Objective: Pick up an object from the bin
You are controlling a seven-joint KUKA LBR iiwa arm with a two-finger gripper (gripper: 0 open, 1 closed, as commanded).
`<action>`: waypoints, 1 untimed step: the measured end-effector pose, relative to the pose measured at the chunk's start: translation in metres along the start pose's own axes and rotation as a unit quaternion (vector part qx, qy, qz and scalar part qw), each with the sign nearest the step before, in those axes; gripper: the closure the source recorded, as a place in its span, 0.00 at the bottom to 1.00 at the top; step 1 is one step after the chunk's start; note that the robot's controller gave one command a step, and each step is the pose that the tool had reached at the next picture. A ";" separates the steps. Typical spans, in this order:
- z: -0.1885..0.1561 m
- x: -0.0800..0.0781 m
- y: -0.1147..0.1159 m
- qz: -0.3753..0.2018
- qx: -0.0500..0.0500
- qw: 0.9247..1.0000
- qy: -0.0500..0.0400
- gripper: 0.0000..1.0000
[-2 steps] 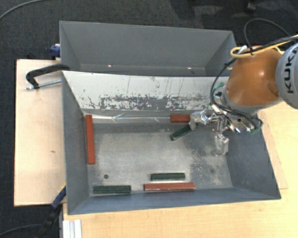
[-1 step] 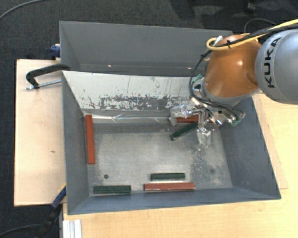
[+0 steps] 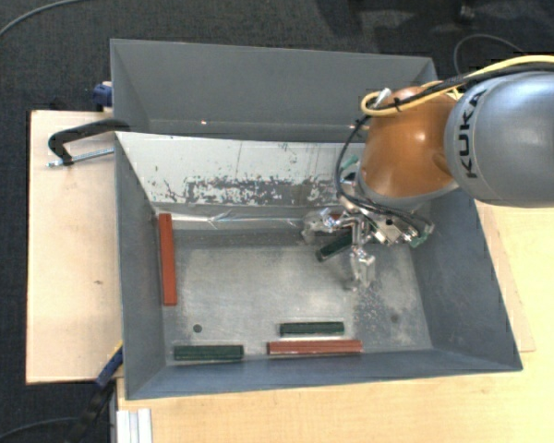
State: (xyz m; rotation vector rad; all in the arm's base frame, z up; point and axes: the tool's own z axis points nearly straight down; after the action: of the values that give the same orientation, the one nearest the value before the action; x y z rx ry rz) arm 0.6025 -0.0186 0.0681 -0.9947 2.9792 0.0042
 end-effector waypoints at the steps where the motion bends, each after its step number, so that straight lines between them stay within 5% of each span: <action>1: -0.003 0.030 -0.038 0.020 0.002 1.000 -0.001 0.00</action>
Offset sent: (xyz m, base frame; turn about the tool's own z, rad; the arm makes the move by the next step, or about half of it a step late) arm -0.0019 -0.0466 0.0019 0.0353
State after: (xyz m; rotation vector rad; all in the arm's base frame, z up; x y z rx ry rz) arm 0.6017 -0.0667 0.0711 -0.9329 2.9952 -0.0018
